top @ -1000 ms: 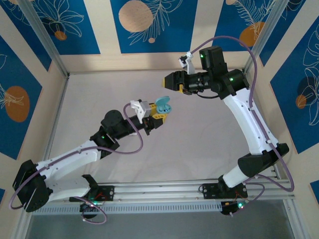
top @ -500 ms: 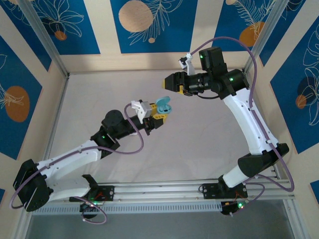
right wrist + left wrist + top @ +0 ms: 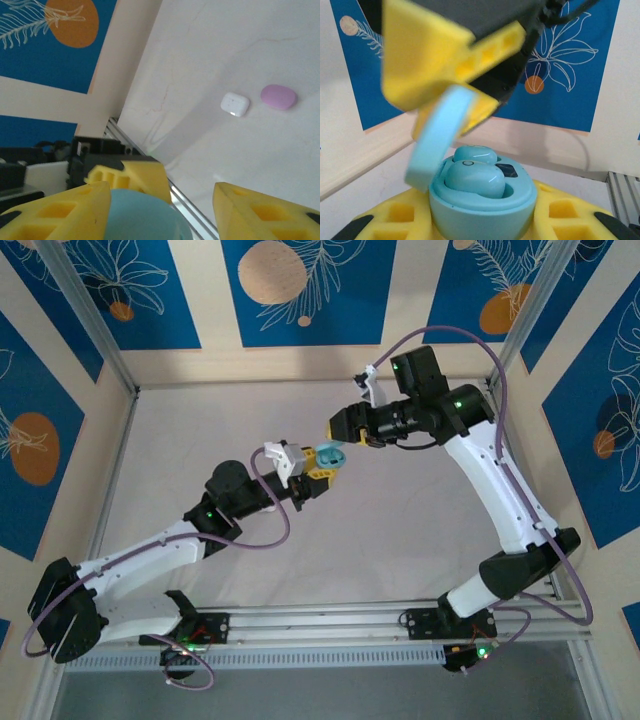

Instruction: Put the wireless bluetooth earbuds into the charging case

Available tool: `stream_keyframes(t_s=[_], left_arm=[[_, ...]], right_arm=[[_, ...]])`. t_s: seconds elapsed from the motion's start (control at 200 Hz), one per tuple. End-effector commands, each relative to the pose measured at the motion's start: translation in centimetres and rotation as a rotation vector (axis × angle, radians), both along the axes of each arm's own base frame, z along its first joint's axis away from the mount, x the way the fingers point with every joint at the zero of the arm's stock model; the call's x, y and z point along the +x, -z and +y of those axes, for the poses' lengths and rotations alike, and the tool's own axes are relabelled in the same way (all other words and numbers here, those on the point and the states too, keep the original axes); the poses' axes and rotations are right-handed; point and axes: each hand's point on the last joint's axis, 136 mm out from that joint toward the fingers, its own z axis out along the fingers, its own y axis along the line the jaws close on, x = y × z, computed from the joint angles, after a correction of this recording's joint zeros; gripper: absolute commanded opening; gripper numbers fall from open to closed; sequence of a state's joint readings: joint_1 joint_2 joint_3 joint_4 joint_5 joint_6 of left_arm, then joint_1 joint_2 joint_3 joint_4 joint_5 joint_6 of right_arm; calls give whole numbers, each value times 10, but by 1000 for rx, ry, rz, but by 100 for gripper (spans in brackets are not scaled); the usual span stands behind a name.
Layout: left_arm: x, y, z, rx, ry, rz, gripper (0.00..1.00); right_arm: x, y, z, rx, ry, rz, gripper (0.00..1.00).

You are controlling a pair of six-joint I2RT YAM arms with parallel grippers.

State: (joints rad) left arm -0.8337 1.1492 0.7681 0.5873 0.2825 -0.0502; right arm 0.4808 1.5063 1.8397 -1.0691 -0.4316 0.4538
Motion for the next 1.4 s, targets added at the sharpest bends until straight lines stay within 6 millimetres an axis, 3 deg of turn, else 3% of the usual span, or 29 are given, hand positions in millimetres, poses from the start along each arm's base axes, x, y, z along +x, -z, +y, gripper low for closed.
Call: stream_keyframes(t_s=[0.0,0.15,0.365,0.555,0.905,1.0,1.125,1.311,1.391], left_arm=[[-3,-32,3,-77,-6,-64,22],[-5,-36,1,-84,6,-71,22],[-6,-42,-2,-96,29,-75,23],[-8,-47,-7,-111,59,-80,23],[-6,-44,-12,-100,70,-70,25],[-6,-43,-13,-95,73,-71,27],[-3,-39,-13,-84,61,-65,35],[3,-24,-9,-44,13,-37,59],[7,-11,-1,-25,-35,6,69]], right_arm=[[-31,1,-5,12,-66,37,56],[-37,0,-10,68,-51,58,59],[-45,-16,-10,303,-96,148,65],[-46,-11,-6,390,-126,282,63],[-42,-5,1,434,-165,363,42],[-39,-1,0,427,-146,355,29],[-32,3,-6,415,-90,326,21],[-17,6,-21,439,18,246,16],[-6,22,-30,416,105,218,16]])
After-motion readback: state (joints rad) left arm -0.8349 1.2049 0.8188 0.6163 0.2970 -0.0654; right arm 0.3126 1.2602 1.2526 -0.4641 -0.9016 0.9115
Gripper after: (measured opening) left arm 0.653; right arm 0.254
